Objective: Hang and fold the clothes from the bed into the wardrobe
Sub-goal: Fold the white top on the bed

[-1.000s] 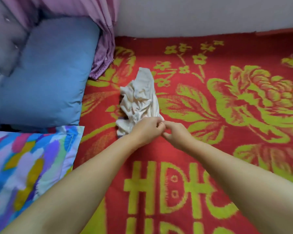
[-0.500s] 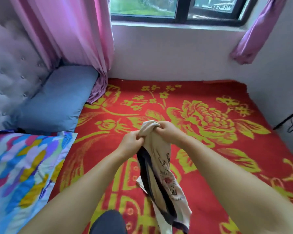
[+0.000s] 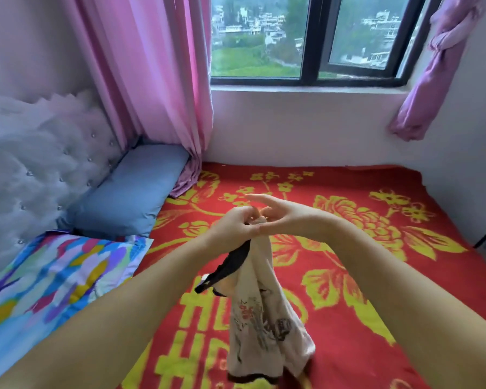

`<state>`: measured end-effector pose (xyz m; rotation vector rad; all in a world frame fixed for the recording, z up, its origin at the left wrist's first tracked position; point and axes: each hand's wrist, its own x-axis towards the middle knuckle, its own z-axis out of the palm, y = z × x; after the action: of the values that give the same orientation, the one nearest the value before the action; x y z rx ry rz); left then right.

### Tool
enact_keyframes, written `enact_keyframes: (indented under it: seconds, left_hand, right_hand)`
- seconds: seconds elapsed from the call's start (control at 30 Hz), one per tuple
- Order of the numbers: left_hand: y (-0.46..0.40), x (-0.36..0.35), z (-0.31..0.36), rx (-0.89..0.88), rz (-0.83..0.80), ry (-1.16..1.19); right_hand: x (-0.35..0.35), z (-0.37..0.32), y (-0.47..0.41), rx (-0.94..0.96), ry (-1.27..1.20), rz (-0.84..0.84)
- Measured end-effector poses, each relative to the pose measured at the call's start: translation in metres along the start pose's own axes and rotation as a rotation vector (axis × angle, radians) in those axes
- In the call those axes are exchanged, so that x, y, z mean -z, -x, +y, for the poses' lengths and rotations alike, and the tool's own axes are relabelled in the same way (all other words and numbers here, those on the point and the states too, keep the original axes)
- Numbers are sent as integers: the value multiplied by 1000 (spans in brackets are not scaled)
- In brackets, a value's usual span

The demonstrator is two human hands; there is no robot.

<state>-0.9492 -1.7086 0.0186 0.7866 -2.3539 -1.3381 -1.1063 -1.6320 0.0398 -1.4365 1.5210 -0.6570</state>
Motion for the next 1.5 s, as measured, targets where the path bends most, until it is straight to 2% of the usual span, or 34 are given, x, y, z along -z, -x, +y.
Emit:
enact_keyframes:
  seconds: [0.13, 0.2, 0.27, 0.33, 0.43, 0.5, 0.6, 0.73, 0.83, 1.0, 1.13, 1.23, 1.37, 1.5]
  left_hand:
    - [28, 14, 2, 34, 104, 262]
    - [46, 22, -2, 14, 104, 273]
    - [68, 32, -7, -25, 114, 312]
    - [91, 43, -9, -35, 99, 341]
    - [131, 50, -9, -50, 23, 198]
    - [153, 41, -11, -53, -7, 104]
    - [181, 37, -17, -44, -2, 120]
    - [215, 32, -25, -32, -84, -17]
    - [224, 29, -26, -17, -109, -32]
    - [203, 29, 0, -155, 169, -259]
    - [165, 2, 32, -196, 406, -421]
    - [128, -20, 61, -203, 555, -408]
    - [98, -29, 83, -153, 625, -366]
    - [91, -29, 92, -106, 559, -85]
  right_hand:
    - [-23, -27, 11, -40, 167, -83]
    - [-40, -40, 13, -18, 302, -13]
    - [-56, -57, 16, 1, 315, 62]
    - [-68, -72, 23, 40, 251, 69]
    - [-93, -89, 43, 137, 77, 56]
    - [-104, -91, 59, 207, -137, 120]
    - [-114, -89, 95, 277, -379, 267]
    - [-128, -67, 147, 288, -422, 405]
    - [-118, -54, 180, 272, -392, 565]
    - [-84, -39, 213, 267, -247, 725]
    - [-42, -23, 236, 272, -214, 748]
    - [3, -5, 257, 255, -170, 750]
    - [46, 21, 271, 222, -113, 808]
    - [75, 45, 272, 186, -105, 850]
